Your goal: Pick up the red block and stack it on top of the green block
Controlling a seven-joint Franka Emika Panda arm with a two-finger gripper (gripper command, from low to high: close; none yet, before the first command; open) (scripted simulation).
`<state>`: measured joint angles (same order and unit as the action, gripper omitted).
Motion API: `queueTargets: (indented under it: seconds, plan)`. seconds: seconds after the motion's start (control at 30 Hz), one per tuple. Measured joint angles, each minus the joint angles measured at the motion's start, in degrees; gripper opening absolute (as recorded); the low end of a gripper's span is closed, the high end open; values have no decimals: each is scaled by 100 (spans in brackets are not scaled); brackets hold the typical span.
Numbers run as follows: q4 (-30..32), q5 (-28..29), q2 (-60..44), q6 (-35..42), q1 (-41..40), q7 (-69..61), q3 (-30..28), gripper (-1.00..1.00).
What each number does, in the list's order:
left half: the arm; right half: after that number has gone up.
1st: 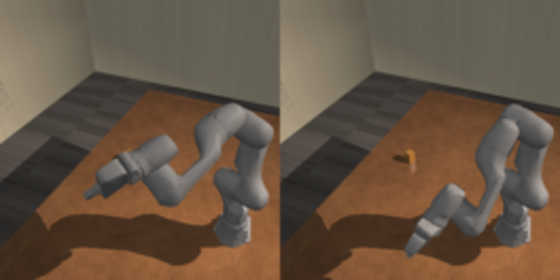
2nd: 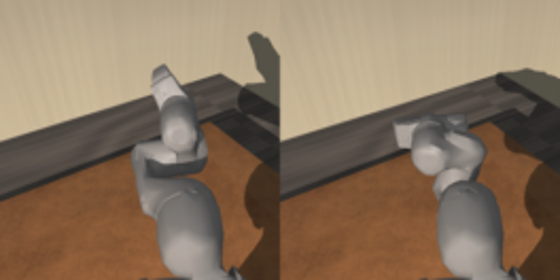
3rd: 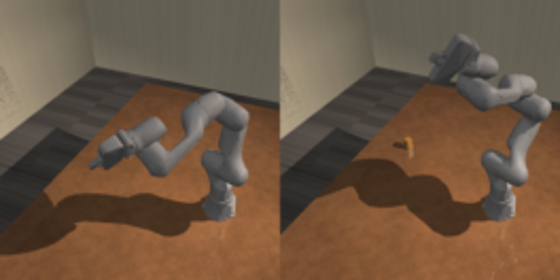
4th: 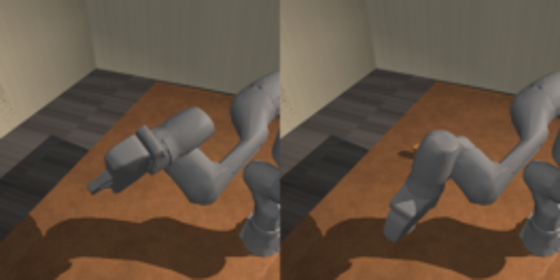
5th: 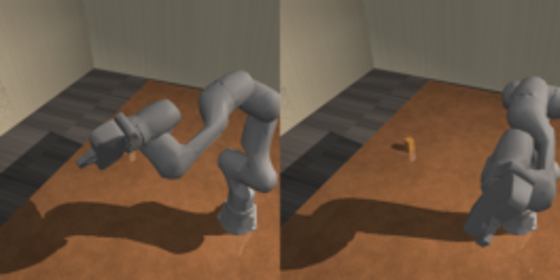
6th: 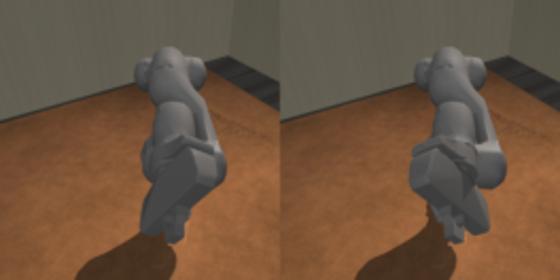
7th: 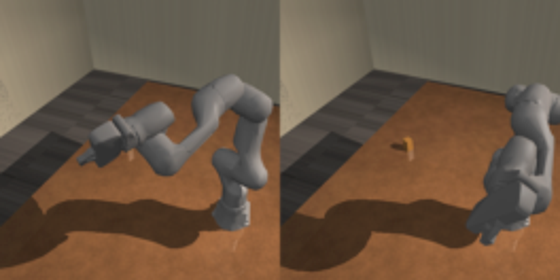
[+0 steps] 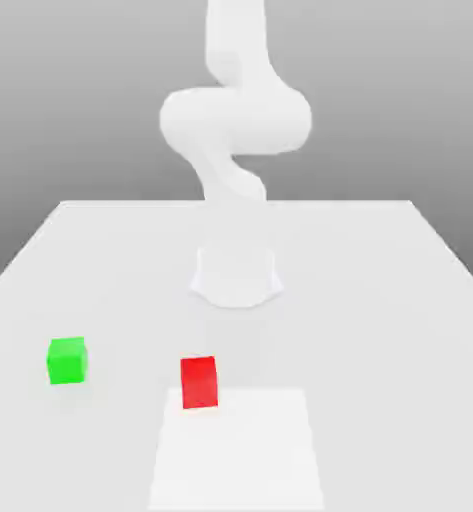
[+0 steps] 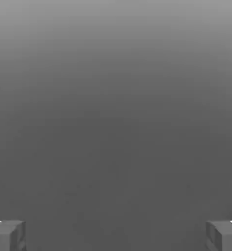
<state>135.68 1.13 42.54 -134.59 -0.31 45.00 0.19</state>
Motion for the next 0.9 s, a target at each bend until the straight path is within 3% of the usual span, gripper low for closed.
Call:
queueTargets:
  seconds: [0.53, 0.67, 0.83, 0.87, 0.9]
  plan:
    - [3103, 329, -2838, -2344, -249, -1147, -633, 0]
    - [3317, 28, -4126, -3352, -231, -1544, -712, 0]
    - [3228, -461, -5100, -4189, -595, -1925, -235, 0]
    - [3218, -486, -5206, -4282, -669, -1949, -159, -100]
    - [3218, -486, -5206, -4282, -669, -1949, -159, -100]
